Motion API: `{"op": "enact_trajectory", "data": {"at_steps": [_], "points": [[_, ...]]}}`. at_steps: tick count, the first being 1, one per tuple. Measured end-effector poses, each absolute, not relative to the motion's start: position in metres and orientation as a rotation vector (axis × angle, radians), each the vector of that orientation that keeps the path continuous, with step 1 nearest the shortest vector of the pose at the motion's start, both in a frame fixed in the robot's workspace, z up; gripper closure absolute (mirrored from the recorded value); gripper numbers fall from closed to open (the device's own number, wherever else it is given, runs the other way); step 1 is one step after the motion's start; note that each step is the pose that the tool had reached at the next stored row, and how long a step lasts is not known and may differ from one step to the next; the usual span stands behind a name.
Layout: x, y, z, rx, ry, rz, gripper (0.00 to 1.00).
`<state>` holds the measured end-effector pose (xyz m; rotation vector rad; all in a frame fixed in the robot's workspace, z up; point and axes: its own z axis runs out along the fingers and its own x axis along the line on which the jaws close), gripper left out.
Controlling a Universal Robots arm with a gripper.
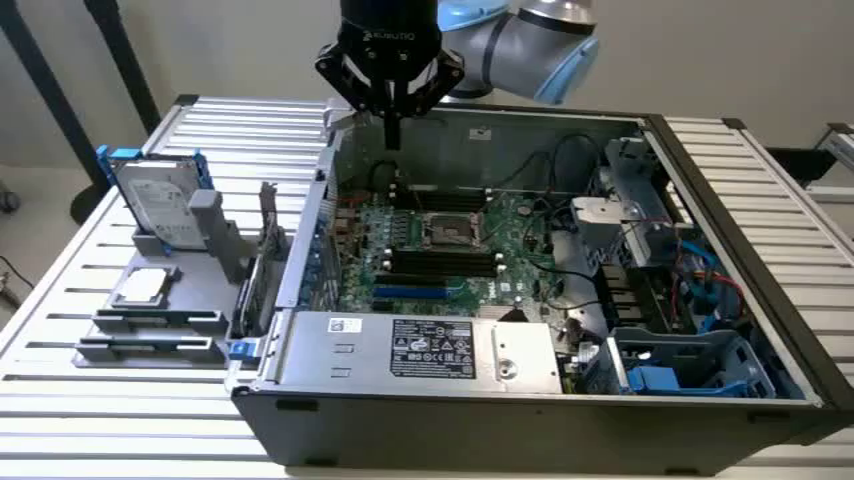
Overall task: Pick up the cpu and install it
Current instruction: 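Reach for the cpu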
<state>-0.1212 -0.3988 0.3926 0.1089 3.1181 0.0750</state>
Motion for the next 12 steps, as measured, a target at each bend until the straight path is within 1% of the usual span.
{"op": "enact_trajectory", "data": {"at_steps": [12], "points": [[-0.1212,-0.3988,0.3926,0.109,3.118,0.075,0.89]]}}
